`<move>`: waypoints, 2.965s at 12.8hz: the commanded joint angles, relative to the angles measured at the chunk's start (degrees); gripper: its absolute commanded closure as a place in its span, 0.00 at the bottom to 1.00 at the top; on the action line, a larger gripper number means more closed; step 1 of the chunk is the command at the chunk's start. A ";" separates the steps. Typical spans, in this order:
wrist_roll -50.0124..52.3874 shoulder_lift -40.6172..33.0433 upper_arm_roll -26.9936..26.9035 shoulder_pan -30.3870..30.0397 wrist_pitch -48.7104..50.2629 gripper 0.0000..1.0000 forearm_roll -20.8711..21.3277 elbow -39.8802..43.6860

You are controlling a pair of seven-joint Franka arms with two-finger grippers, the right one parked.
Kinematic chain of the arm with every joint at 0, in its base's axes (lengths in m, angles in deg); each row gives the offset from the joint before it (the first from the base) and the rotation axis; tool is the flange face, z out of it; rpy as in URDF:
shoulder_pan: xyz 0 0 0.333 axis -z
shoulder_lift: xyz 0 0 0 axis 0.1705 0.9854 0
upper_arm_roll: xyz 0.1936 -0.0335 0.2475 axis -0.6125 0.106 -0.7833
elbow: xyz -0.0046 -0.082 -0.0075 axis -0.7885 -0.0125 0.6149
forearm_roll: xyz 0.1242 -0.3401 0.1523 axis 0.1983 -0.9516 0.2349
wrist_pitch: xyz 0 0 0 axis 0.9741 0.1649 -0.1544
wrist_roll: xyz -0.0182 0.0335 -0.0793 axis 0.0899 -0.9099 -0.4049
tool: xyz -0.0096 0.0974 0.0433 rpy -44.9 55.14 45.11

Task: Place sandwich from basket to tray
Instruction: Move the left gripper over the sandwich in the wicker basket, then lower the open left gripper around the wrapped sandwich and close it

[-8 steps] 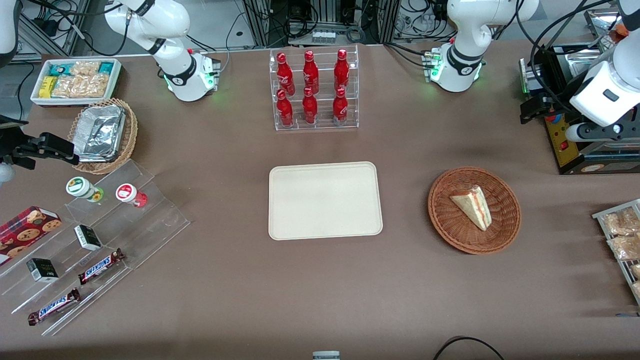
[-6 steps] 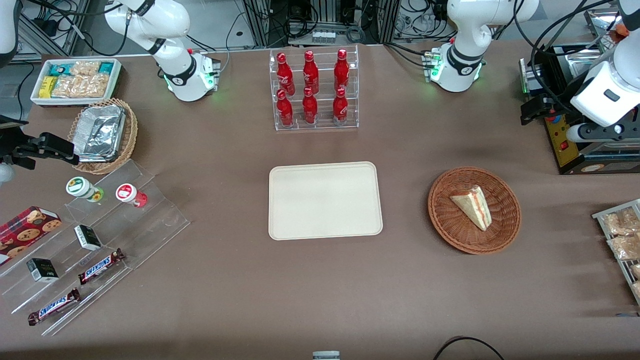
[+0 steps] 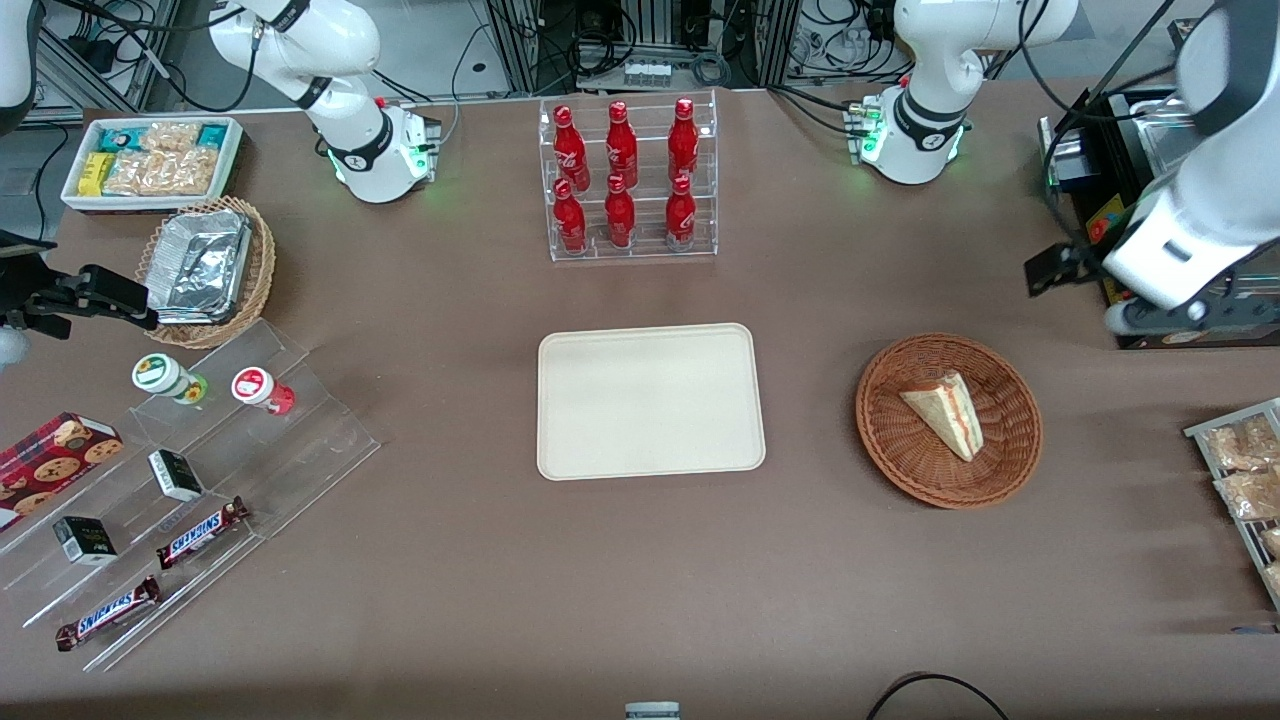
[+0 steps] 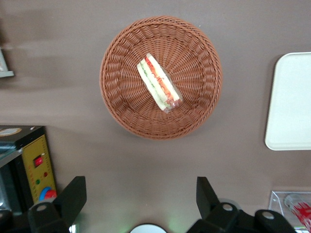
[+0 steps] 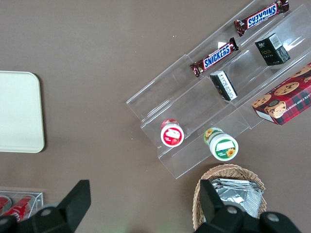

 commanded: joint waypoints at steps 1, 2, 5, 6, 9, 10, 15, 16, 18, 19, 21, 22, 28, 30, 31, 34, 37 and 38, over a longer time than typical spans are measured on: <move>1.35 -0.87 -0.23 0.70 -10.28 0.00 1.06 -8.81; 3.10 -0.61 -0.14 0.70 -14.15 0.00 1.06 -11.62; 5.93 2.46 -0.14 0.70 -20.24 0.00 0.97 -14.55; 6.72 3.43 -0.14 0.70 -21.99 0.00 0.97 -15.16; 10.49 4.93 -0.14 0.70 -27.36 0.00 0.80 -17.97; 12.77 5.02 -0.14 0.70 -28.24 0.00 0.54 -18.50; 31.21 7.56 -0.14 1.14 -31.67 0.00 0.45 -18.77; 34.03 8.09 -0.14 2.10 -32.55 0.00 0.45 -18.86; 35.37 8.18 -0.14 2.37 -34.57 0.00 0.45 -20.26; 36.68 8.27 -0.14 2.37 -35.62 0.00 0.45 -20.61; 37.92 9.23 -0.14 2.46 -36.86 0.00 0.45 -20.88; 38.62 9.84 -0.14 2.46 -37.56 0.00 0.45 -21.05; 38.80 12.39 -0.14 2.37 -44.06 0.00 0.45 -23.95; 38.81 13.36 -0.14 2.28 -45.03 0.00 0.45 -24.04; 38.81 13.98 -0.14 2.19 -45.82 0.00 0.45 -24.22; 38.81 15.21 -0.23 2.02 -50.04 0.00 0.45 -26.32; 38.98 15.30 -0.23 1.93 -50.58 0.57 0.36 -27.20; 38.89 15.04 -0.23 1.93 -50.32 0.87 0.36 -27.30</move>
